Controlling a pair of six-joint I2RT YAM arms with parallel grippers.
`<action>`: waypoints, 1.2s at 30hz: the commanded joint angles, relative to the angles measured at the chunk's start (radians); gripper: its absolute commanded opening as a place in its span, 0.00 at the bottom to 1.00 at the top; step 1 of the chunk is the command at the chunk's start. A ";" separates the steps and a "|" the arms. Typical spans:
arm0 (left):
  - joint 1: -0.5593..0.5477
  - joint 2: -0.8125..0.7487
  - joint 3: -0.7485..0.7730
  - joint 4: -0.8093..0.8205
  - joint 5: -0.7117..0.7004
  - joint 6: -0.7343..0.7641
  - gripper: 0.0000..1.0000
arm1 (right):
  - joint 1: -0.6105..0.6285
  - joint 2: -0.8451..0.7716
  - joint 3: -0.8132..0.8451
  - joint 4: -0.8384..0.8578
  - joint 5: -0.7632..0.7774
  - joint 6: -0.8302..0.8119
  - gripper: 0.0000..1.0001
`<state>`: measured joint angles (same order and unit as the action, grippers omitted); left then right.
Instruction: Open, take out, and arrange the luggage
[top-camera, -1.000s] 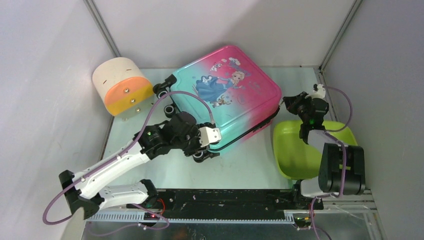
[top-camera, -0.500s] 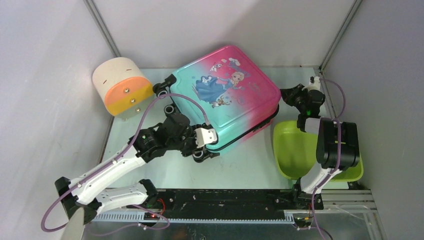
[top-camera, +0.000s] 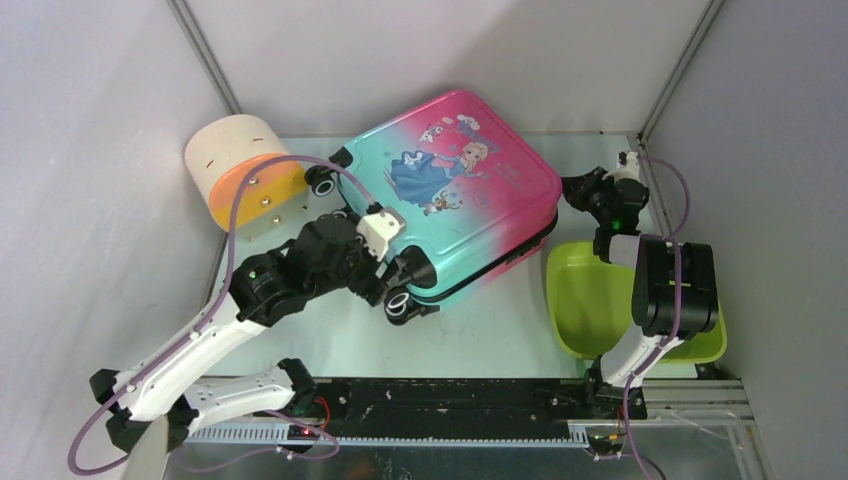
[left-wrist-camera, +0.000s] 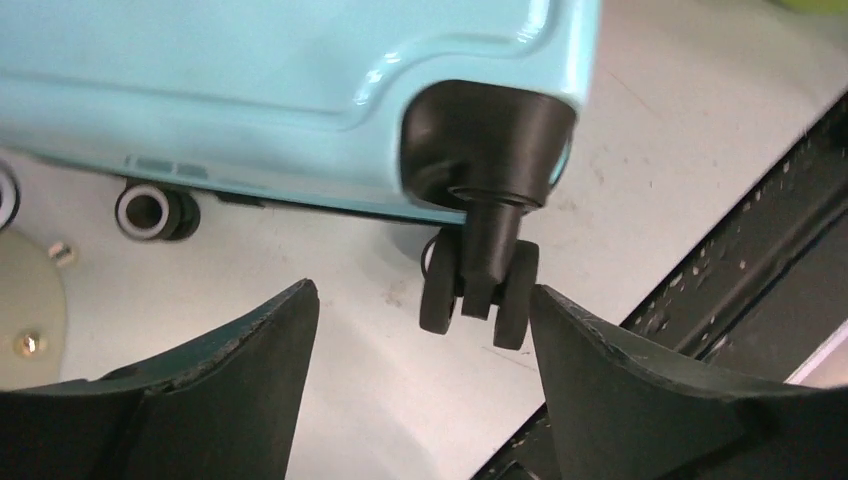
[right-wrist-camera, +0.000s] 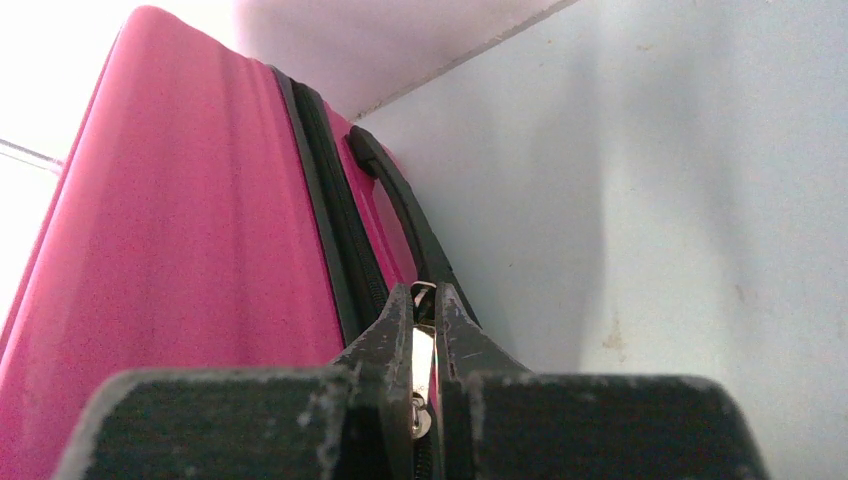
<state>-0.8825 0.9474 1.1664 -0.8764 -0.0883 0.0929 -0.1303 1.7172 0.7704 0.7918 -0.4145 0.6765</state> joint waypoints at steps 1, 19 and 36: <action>0.036 -0.009 0.042 -0.070 -0.203 -0.282 0.81 | 0.012 -0.048 -0.001 -0.005 0.023 -0.032 0.00; 0.374 0.168 -0.155 0.216 -0.193 -0.671 0.38 | -0.007 -0.105 -0.001 -0.242 -0.019 0.047 0.00; 0.508 0.722 0.251 0.398 -0.116 -0.501 0.34 | 0.026 -0.183 -0.040 -0.381 -0.010 -0.020 0.00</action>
<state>-0.3717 1.5192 1.2709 -0.6712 -0.3225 -0.4816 -0.1390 1.5677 0.7650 0.5182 -0.3592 0.6697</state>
